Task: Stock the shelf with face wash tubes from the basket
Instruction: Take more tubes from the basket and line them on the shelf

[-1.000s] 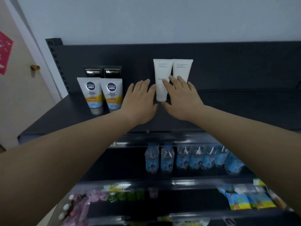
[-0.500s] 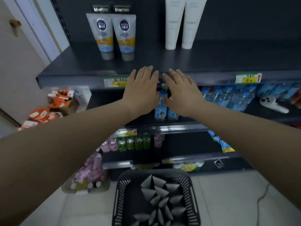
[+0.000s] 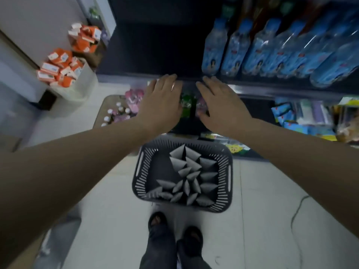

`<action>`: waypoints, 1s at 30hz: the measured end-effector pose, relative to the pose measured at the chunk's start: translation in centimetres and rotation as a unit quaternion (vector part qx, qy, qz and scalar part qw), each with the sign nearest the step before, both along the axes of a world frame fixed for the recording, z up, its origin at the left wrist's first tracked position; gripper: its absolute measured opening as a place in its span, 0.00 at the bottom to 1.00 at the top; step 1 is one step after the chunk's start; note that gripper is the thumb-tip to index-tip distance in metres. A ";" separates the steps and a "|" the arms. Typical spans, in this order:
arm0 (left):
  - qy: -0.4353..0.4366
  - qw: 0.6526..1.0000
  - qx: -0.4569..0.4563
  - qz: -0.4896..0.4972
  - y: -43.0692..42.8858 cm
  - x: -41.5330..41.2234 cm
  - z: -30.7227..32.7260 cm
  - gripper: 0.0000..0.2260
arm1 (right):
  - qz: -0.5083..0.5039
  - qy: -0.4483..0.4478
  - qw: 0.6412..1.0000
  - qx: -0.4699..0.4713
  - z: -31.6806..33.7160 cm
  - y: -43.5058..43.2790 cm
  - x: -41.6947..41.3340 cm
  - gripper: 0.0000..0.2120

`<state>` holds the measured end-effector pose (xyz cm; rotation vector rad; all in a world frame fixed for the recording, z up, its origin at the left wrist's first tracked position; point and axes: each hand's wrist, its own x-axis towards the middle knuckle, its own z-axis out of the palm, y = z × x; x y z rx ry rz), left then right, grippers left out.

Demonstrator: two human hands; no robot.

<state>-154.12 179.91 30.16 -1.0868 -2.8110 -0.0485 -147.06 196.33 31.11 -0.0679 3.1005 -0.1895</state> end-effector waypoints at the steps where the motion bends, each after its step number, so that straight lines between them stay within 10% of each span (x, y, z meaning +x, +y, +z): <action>1: -0.007 1.000 -0.008 0.002 -0.3 0.7 -1.1 0.26 | 0.006 -0.010 1.000 -0.003 -1.1 -0.2 0.5 0.34; 30: -0.267 0.963 -0.027 0.021 -10.0 9.5 -25.1 0.09 | 0.022 -0.191 0.979 -0.071 -24.8 -6.5 3.6 0.28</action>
